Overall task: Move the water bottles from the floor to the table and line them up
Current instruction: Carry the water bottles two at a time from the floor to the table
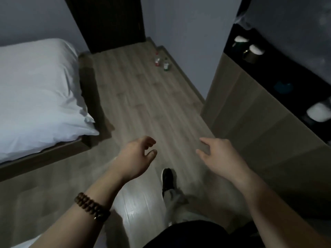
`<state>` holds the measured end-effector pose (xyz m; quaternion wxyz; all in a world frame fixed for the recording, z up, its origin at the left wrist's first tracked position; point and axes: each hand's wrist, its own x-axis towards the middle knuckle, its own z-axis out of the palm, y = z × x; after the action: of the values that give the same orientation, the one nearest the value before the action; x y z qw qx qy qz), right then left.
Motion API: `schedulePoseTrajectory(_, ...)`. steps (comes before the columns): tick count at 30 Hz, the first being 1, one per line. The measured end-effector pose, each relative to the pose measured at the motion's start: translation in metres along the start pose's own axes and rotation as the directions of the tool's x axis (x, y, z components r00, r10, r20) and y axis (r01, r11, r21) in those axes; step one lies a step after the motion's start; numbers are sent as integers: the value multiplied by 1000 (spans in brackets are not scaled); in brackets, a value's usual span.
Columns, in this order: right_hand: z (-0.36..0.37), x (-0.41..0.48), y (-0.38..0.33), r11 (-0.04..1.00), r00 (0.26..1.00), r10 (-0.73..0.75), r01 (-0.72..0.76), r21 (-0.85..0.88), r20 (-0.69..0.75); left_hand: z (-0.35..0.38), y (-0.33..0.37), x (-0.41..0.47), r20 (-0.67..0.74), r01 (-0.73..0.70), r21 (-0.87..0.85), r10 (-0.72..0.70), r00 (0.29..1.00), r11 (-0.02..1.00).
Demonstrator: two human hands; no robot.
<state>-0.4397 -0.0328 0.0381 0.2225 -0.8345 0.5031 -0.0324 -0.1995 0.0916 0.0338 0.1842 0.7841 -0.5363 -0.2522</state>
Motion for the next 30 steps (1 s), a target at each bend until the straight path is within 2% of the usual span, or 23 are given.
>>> schedulePoseTrajectory(6, -2, 178, -47, 991, 1000, -12, 8, 134, 28, -80, -44, 142, 18, 80, 66, -82, 997, 995)
schedulePoseTrajectory(11, -28, 316, -104, 991, 998, -56, 53, 122, 19, -158, -65, 260, -31, 76, 68, -74, 997, 995)
schedulePoseTrajectory(15, -34, 411, -142, 994, 997, -76, 73, 78, 29, -198, -101, 340, -67, 121, -13, -122, 990, 993)
schedulePoseTrajectory(19, -29, 515, -176, 996, 998, -67, 66, 57, 15, -228, -156, 441, -17, 134, -33, -135, 991, 990)
schedulePoseTrajectory(25, -28, 676, -242, 996, 999, 46, -47, 75, 11, -298, -230, 618, 88, 91, -61, -86, 992, 994)
schedulePoseTrajectory(28, -34, 725, -268, 996, 996, 73, -75, 50, 46, -330, -241, 682, 131, 37, -44, -31, 991, 998)
schedulePoseTrajectory(30, -40, 766, -284, 988, 991, 112, -118, 97, 71, -355, -249, 735, 165, 17, -43, -9, 986, 999)
